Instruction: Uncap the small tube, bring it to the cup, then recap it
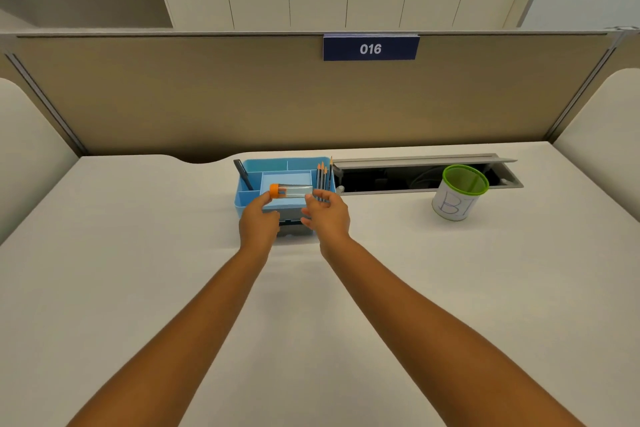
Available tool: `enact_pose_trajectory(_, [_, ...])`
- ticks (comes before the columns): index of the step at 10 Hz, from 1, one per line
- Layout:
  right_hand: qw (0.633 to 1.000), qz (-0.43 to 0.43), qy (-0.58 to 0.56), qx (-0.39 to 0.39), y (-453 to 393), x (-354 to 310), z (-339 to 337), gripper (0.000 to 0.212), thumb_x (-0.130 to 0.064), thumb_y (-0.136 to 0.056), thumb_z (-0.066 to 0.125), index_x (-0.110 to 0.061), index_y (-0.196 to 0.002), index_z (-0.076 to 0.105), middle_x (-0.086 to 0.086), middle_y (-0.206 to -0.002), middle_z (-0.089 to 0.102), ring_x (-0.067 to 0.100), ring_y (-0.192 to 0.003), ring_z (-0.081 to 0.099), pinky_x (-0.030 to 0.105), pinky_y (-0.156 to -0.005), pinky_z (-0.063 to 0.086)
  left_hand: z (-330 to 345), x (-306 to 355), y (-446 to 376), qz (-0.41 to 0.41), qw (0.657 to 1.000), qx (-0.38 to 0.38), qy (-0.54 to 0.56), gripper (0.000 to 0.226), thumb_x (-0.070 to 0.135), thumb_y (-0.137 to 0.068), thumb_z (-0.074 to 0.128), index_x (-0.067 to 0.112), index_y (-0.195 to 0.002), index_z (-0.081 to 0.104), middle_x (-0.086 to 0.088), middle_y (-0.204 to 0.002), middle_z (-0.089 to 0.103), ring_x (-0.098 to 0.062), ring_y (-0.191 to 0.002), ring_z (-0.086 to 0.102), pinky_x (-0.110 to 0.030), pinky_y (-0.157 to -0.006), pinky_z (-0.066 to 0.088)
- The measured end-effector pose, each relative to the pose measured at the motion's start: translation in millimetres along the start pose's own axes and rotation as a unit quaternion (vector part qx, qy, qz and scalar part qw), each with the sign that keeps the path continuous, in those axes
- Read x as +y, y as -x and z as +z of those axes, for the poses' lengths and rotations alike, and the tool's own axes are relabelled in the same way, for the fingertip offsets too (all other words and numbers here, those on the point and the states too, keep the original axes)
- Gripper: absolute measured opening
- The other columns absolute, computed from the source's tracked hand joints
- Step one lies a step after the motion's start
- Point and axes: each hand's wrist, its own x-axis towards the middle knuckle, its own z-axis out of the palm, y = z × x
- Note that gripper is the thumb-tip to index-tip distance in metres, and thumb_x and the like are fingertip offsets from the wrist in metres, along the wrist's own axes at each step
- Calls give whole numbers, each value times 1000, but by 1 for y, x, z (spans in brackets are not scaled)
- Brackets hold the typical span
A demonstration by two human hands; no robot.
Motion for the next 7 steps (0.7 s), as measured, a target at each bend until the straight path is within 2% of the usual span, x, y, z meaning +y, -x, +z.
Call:
enact_pose_trajectory(1, [999, 3, 35, -11, -9, -3, 4, 34, -20, -89, 57, -15, -122, 52, 15, -124, 57, 24, -94, 63, 32, -74, 56, 1, 1, -13, -24, 999, -5, -25, 42, 3, -89, 49, 13, -129, 43, -19, -132, 45, -34, -111, 50, -40, -83, 51])
enact_pose_trajectory(3, [996, 16, 81, -32, -19, 1, 6, 38, -21, -90, 56, -17, -127, 49, 14, -128, 56, 17, -81, 59, 28, -66, 53, 8, -3, -28, -52, 997, -17, -47, 38, 14, -90, 49, 10, -127, 44, -20, -129, 49, -33, -107, 48, -38, -88, 45])
enact_pose_trajectory(5, [992, 25, 112, -47, -27, 6, 4, 37, -20, -90, 55, -16, -127, 49, 15, -113, 65, 17, -80, 59, 28, -67, 51, 13, -10, -33, -45, 996, -5, -73, 37, 16, -91, 50, 8, -126, 44, -21, -125, 51, -29, -100, 49, -30, -76, 42])
enact_pose_trajectory(6, [991, 29, 116, -59, -27, 5, 4, 37, -19, -90, 55, -15, -126, 50, 14, -107, 66, 16, -78, 59, 27, -66, 51, 9, -9, -30, -35, 996, -1, -79, 40, 11, -90, 49, 9, -129, 40, -20, -130, 47, -31, -107, 49, -32, -81, 46])
enact_pose_trajectory(7, [992, 21, 114, -56, -23, 9, 0, 34, -21, -90, 55, -16, -124, 50, 7, -92, 63, 10, -65, 58, 20, -56, 48, 5, -13, -20, -8, 997, 33, -73, 51, 2, -88, 49, 14, -134, 31, -20, -132, 42, -31, -111, 49, -37, -85, 49])
